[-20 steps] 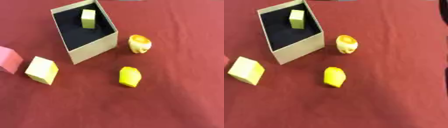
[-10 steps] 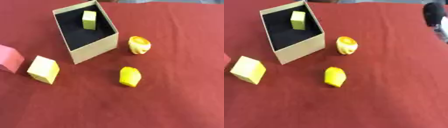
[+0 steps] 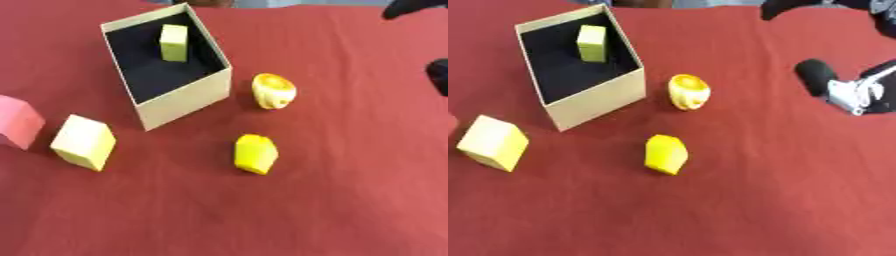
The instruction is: Pick up objects on the table and place them in the box.
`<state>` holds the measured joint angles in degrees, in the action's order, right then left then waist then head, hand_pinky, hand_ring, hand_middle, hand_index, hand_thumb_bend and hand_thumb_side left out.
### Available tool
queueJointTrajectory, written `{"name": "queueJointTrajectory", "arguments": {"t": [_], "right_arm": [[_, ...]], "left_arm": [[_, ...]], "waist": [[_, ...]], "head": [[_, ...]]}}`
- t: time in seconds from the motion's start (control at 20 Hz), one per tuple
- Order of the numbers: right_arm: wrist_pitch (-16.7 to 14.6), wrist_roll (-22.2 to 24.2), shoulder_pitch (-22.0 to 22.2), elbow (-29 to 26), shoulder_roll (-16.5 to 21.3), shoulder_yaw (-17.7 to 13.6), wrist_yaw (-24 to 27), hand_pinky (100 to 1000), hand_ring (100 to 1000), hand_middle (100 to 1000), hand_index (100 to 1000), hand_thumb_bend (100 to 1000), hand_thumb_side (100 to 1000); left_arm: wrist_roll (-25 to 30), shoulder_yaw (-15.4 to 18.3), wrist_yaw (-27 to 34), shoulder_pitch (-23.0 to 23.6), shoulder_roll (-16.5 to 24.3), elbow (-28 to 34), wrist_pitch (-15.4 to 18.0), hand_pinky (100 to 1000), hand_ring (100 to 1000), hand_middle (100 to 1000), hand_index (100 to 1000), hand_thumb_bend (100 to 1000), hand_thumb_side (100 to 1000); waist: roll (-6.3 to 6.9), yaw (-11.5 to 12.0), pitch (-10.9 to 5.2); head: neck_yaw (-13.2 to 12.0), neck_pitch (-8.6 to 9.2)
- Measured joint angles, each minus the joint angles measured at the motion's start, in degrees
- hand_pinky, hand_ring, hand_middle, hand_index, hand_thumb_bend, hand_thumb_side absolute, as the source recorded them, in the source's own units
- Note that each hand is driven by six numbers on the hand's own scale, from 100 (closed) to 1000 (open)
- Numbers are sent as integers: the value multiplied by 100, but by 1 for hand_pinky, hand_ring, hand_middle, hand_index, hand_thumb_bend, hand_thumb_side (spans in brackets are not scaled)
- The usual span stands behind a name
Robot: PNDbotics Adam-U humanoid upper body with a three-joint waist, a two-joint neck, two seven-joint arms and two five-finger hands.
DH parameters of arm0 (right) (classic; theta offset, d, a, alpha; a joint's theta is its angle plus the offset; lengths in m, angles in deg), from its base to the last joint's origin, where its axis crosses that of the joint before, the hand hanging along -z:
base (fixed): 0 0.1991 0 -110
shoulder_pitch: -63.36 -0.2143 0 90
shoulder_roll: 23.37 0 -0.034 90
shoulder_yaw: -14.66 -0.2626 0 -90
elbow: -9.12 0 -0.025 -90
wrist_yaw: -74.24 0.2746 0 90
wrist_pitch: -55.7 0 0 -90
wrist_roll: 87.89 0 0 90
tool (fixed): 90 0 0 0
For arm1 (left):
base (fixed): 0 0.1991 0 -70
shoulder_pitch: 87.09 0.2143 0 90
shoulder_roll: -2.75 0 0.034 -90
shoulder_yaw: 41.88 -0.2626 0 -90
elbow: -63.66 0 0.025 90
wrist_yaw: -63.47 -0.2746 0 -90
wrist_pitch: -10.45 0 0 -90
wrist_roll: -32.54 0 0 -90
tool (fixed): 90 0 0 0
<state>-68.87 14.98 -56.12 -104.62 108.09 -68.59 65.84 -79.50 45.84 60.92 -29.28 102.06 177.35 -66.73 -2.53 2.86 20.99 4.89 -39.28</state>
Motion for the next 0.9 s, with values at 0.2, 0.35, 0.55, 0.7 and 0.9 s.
{"name": "queueJointTrajectory", "arguments": {"t": [0.2, 0.35, 0.55, 0.7, 0.9], "right_arm": [[47, 411, -305, 0, -7, 339, 1, 878, 1000, 731, 889, 100, 712], [123, 709, -504, -1, -70, 545, 5, 890, 1000, 736, 895, 100, 725], [285, 1158, -670, 9, -257, 823, 18, 905, 1000, 737, 909, 100, 725], [392, 1443, -799, 129, -511, 971, 2, 910, 1000, 732, 916, 100, 676], [484, 1723, -913, 391, -945, 1130, -141, 921, 1000, 715, 911, 100, 718]], "left_arm": [[9, -2, 23, 38, 0, 0, -1, 654, 673, 692, 810, 167, 670], [22, -8, 49, 42, 0, 0, -11, 652, 673, 692, 810, 163, 676], [53, -37, 72, 71, 0, 0, -25, 651, 672, 692, 810, 159, 684], [76, -59, 104, 98, -1, 0, -41, 650, 672, 692, 810, 156, 691], [120, -99, 141, 122, -7, 0, -70, 648, 672, 692, 810, 151, 700]], "waist": [[42, 16, 24], [57, 18, 28], [63, 27, 37], [63, 28, 37], [63, 31, 37]], "head": [[36, 5], [55, 8], [76, 11], [78, 25], [78, 32]]}}
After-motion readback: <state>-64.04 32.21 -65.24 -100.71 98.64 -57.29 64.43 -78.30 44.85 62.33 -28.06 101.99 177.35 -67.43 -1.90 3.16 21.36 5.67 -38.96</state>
